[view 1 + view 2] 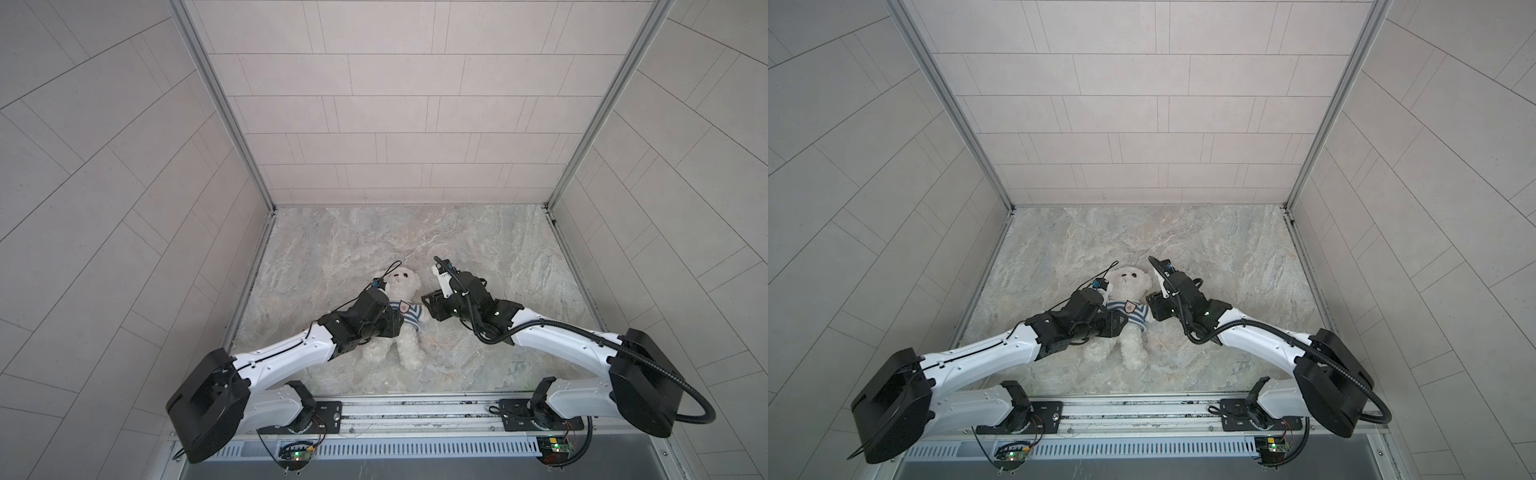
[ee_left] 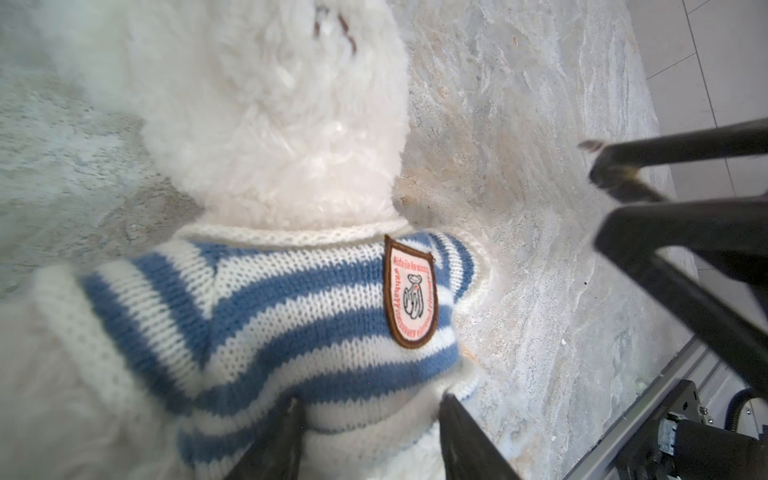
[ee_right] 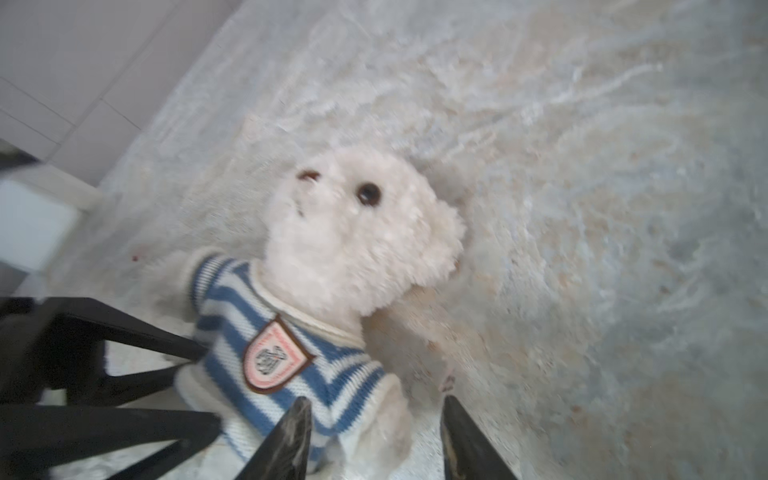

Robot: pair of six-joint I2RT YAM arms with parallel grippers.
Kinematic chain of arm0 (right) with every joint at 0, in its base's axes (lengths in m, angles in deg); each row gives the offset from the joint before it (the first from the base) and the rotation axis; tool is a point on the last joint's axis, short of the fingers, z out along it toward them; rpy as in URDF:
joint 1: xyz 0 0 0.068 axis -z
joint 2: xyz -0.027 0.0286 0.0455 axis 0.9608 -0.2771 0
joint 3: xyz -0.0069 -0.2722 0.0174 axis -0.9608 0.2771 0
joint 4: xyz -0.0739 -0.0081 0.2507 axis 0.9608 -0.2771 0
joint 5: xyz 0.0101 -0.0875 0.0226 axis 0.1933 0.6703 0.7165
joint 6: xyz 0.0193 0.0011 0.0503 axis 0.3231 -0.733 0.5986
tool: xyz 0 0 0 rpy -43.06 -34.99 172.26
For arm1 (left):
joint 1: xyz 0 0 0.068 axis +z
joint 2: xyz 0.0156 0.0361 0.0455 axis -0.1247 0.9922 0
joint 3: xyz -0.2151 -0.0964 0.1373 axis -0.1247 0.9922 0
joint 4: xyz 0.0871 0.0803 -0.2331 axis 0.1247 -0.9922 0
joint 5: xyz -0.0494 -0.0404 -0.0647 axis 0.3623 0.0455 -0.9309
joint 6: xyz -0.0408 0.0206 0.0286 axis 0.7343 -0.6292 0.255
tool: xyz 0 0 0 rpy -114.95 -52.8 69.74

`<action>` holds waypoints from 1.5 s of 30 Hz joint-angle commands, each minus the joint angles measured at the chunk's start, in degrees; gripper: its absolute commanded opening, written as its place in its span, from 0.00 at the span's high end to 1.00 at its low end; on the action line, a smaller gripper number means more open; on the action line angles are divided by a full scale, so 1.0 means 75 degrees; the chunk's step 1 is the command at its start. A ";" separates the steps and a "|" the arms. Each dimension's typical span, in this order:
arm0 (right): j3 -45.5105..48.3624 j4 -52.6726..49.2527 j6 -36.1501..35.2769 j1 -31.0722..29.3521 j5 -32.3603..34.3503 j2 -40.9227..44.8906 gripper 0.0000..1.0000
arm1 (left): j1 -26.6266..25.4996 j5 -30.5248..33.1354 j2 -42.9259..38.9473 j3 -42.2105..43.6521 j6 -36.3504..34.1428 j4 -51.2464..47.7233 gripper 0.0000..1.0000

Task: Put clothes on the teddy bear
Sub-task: 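Grasp the sweater sides with both grippers and tug it down the torso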

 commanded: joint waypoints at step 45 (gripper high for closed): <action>0.0402 0.0226 0.0705 -0.1120 -0.0360 -0.1276 1.00 | 0.0583 -0.0227 0.0292 0.0009 -0.0889 -0.0950 0.75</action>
